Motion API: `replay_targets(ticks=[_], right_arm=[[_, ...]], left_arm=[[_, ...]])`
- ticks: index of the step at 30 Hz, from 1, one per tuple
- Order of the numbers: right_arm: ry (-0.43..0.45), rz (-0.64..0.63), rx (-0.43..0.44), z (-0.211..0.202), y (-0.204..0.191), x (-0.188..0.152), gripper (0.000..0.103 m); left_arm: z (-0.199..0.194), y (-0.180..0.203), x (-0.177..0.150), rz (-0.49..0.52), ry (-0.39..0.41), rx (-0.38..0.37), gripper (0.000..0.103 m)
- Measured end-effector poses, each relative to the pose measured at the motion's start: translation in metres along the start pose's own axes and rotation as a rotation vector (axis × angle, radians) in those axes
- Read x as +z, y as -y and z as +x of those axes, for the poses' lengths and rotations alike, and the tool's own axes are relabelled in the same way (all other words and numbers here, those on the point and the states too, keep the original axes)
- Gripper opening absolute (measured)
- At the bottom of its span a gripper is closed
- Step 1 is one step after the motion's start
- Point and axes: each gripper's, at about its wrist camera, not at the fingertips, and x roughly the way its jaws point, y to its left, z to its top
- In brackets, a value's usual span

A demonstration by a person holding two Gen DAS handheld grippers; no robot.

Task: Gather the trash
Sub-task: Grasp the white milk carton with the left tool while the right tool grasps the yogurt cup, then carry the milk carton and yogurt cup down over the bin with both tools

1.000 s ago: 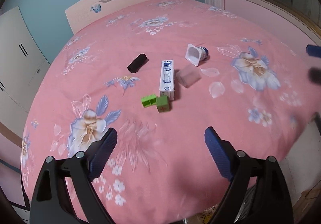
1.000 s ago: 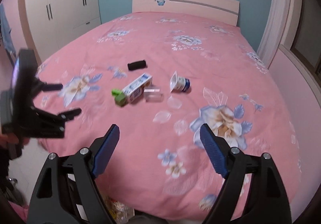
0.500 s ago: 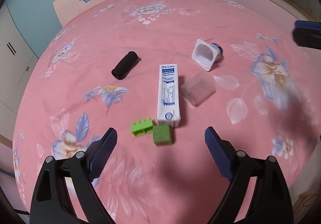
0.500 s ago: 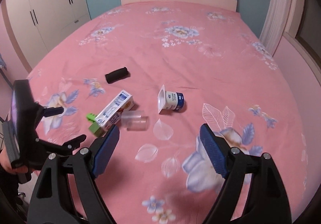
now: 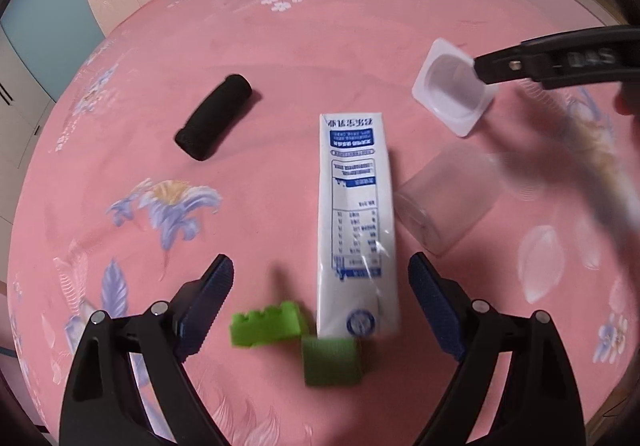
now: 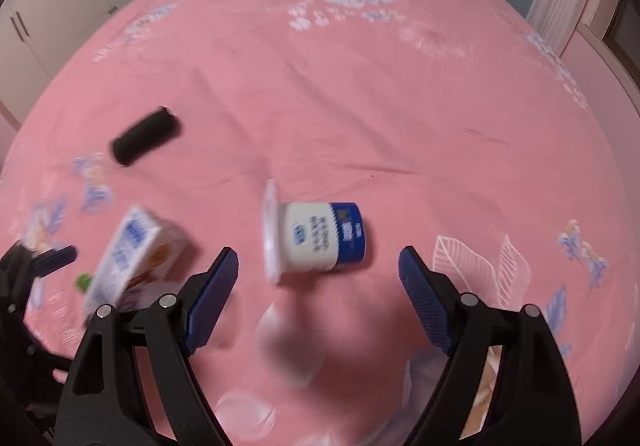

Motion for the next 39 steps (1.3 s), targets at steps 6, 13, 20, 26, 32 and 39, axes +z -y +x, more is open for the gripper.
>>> replay_targets(ticks=[6,13,20,26,32,39], right_arm=[[-0.058,0.049,0.062,0.049,0.012,0.011,0.081],[-0.062,0.059,0.089,0.071,0.006,0.014,0.068],[-0.053,0.029,0.072,0.063,-0.006,0.007,0.062],[-0.012,0.001,0.048,0.027,-0.014,0.003,0.062],[0.065,-0.010,0.044,-0.041,-0.022,-0.004,0.062],[0.188,-0.067,0.032,-0.149,-0.049,-0.022,0.062]], left_arm=[[0.029,-0.007,0.007,-0.021,-0.028,-0.026,0.088],[0.043,-0.007,0.017,-0.045,-0.025,-0.086,0.054],[0.037,-0.005,0.018,-0.061,-0.027,-0.114,0.038],[0.003,-0.016,0.015,-0.084,0.017,-0.108,0.038],[-0.059,-0.022,0.007,-0.089,0.086,-0.085,0.038],[-0.156,-0.026,-0.006,-0.085,0.203,-0.041,0.038]])
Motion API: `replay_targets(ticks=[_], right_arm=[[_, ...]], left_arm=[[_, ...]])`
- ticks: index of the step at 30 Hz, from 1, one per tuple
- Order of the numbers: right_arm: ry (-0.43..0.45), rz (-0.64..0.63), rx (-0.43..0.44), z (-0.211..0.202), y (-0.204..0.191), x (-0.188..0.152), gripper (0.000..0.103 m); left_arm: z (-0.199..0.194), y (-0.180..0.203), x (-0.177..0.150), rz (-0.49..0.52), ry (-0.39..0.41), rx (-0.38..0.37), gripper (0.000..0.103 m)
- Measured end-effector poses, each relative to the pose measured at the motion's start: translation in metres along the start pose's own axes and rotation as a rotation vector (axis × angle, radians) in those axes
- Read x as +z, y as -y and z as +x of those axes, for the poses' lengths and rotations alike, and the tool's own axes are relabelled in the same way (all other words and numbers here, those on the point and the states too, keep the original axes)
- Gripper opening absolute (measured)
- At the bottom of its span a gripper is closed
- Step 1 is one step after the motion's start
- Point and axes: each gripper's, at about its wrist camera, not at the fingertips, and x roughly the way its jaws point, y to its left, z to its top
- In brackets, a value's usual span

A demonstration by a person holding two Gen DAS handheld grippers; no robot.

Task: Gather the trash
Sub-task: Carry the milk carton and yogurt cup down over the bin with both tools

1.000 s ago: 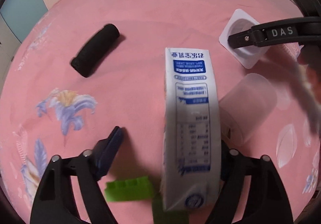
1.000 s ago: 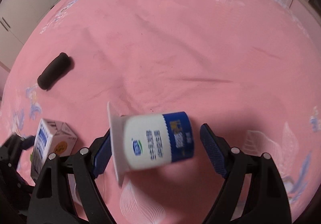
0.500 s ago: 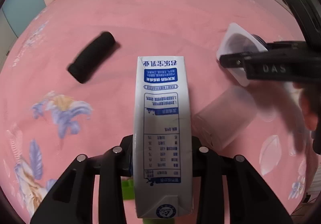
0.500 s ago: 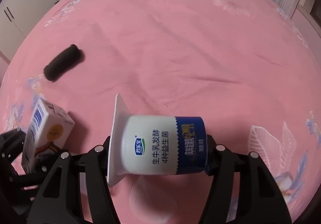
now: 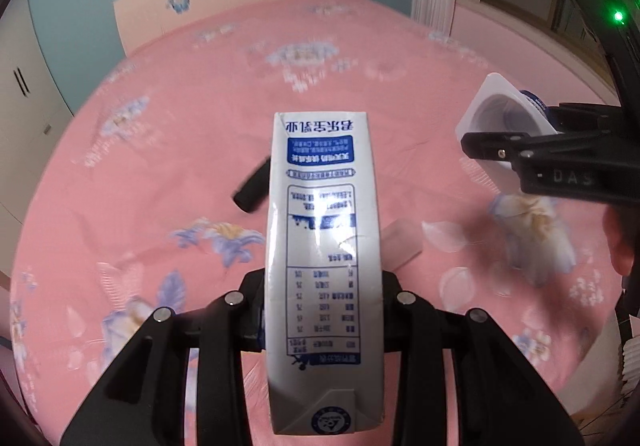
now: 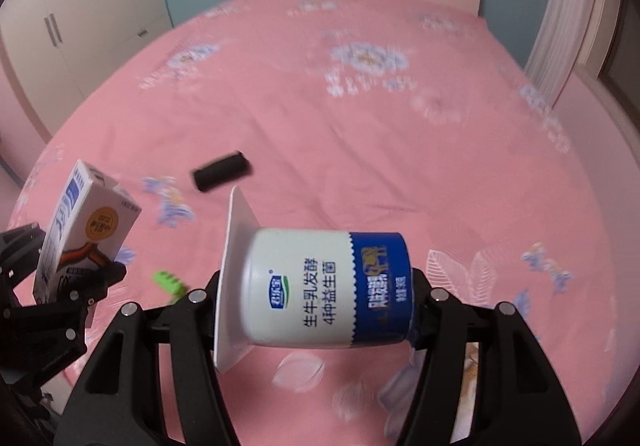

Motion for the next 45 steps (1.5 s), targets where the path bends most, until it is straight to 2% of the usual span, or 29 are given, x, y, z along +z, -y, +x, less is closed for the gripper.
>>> replay_targets(ticks=[5,12,16,23,28,33,45], right_arm=[[0.086,-0.046,0.008,-0.081,-0.025,-0.011,0.062],[0.184,-0.106,0.001,-0.184,-0.057,-0.045,0.062],[0.216,-0.124,0.002,-0.227,-0.068,-0.068,0.062],[0.246,-0.174,0.022,-0.278,-0.088,-0.119,0.062],[0.237,-0.202,0.047,-0.288,-0.099,-0.156,0.062],[0.192,-0.229,0.070,-0.272,-0.111,-0.195,0.062],[0.014,-0.261,0.110,-0.195,-0.134,-0.273,0.062]], left_arm=[[-0.081,0.010,-0.010,0.018,0.088,0.034,0.038],[-0.171,0.021,-0.036,0.039,0.183,0.072,0.038],[-0.220,0.028,-0.061,0.049,0.233,0.064,0.038],[-0.268,0.040,-0.108,0.072,0.260,0.082,0.038],[-0.280,0.046,-0.144,0.088,0.252,0.083,0.038],[-0.272,0.054,-0.181,0.098,0.210,0.062,0.038],[-0.203,0.057,-0.262,0.085,0.027,-0.001,0.038]])
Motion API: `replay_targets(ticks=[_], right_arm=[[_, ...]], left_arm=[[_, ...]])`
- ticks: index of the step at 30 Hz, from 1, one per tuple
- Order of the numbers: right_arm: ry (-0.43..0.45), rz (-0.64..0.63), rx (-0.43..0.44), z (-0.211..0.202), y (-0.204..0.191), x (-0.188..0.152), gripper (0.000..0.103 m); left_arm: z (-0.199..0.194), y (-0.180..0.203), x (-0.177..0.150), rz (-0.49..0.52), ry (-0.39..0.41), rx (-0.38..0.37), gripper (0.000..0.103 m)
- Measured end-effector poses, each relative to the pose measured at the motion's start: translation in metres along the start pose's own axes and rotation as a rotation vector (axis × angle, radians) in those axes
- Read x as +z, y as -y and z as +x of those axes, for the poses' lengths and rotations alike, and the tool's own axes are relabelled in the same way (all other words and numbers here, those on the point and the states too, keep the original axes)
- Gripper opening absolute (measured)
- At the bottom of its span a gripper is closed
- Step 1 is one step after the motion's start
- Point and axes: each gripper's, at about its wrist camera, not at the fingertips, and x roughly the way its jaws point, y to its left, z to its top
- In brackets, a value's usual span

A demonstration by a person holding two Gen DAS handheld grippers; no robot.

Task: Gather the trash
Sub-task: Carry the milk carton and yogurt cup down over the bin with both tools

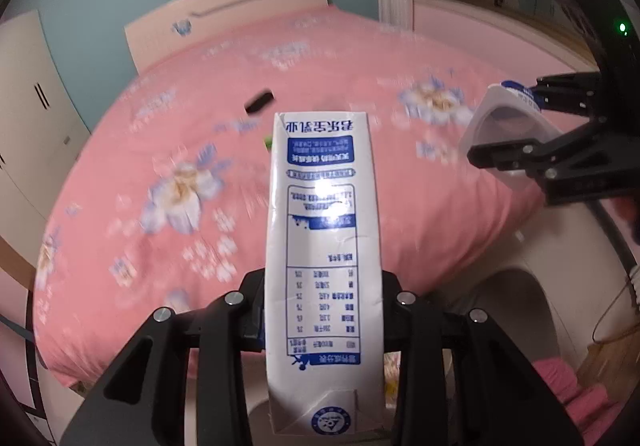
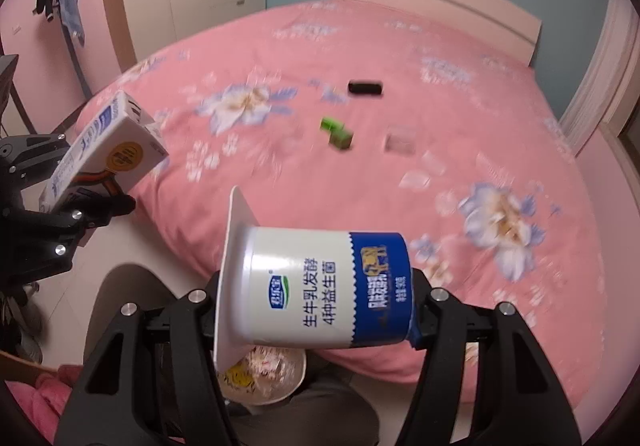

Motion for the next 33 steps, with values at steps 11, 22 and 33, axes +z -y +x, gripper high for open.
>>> replay_targets(ticks=[11,22,33], right_arm=[[-0.164,-0.029,0.059,0.068,-0.030,-0.060,0.062],[-0.325,-0.033,0.130,0.134,-0.047,-0.117,0.062],[-0.479,-0.013,0.199,0.200,-0.062,-0.166,0.062]], left_arm=[[0.075,0.013,-0.076,0.004,-0.209,-0.055,0.038],[0.142,0.040,-0.139,0.004,-0.381,-0.140,0.038],[0.199,0.058,-0.174,-0.007,-0.508,-0.216,0.038]])
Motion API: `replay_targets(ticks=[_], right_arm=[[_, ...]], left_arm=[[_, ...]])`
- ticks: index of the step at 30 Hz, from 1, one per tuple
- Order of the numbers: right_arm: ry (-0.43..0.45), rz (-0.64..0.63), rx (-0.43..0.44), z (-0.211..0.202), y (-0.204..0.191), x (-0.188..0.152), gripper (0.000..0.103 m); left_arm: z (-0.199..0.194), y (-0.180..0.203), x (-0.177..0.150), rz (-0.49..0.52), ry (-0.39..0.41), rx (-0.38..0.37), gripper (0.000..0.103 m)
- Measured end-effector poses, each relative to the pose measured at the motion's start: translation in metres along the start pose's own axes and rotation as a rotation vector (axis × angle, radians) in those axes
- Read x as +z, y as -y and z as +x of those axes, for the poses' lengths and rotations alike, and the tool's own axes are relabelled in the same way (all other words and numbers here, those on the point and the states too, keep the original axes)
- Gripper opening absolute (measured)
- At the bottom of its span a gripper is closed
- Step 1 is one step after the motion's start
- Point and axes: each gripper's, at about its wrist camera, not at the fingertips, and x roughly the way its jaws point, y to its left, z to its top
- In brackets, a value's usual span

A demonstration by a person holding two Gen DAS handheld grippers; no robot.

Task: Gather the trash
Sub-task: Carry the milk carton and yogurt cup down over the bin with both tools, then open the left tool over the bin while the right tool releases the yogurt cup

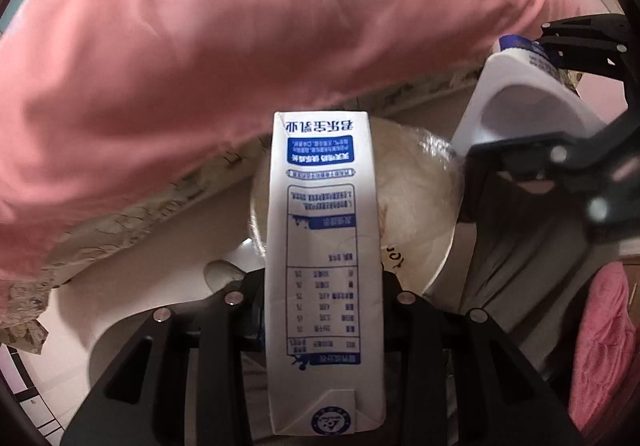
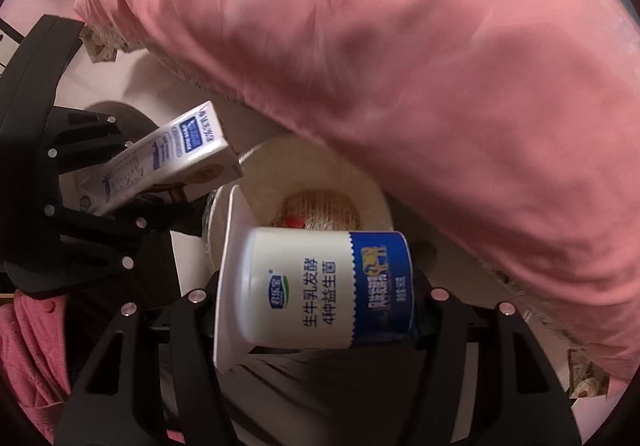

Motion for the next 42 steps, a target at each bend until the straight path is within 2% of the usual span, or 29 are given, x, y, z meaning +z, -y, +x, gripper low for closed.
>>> replay_targets(ticks=[9,19,23,29,32,35,37,39,42], right_arm=[[-0.102,0.015,0.017,0.058,0.002,0.000,0.062],[-0.211,0.033,-0.015,0.127,-0.001,0.009,0.062],[-0.248,0.020,-0.041,0.149,-0.002,0.009,0.062],[-0.309,0.052,-0.025,0.180,0.003,0.006,0.062],[-0.334,0.075,-0.020,0.192,0.005,0.004,0.062],[-0.363,0.112,-0.018,0.204,0.009,0.004,0.063],[-0.380,0.135,-0.021,0.207,0.014,0.003,0.065],[-0.384,0.156,-0.012,0.210,0.018,0.003,0.069],[-0.384,0.166,-0.002,0.210,0.019,0.002,0.069]], left_arm=[[0.051,-0.002,0.005,-0.052,-0.077,-0.064,0.038],[0.110,-0.020,0.014,-0.156,-0.153,-0.098,0.038],[0.125,-0.022,0.015,-0.172,-0.182,-0.113,0.038],[0.155,-0.032,0.014,-0.233,-0.234,-0.147,0.038],[0.162,-0.038,0.019,-0.255,-0.235,-0.159,0.038],[0.168,-0.041,0.020,-0.277,-0.249,-0.164,0.045],[0.169,-0.042,0.021,-0.286,-0.254,-0.157,0.056],[0.169,-0.042,0.021,-0.288,-0.248,-0.160,0.057],[0.170,-0.038,0.020,-0.290,-0.246,-0.161,0.057]])
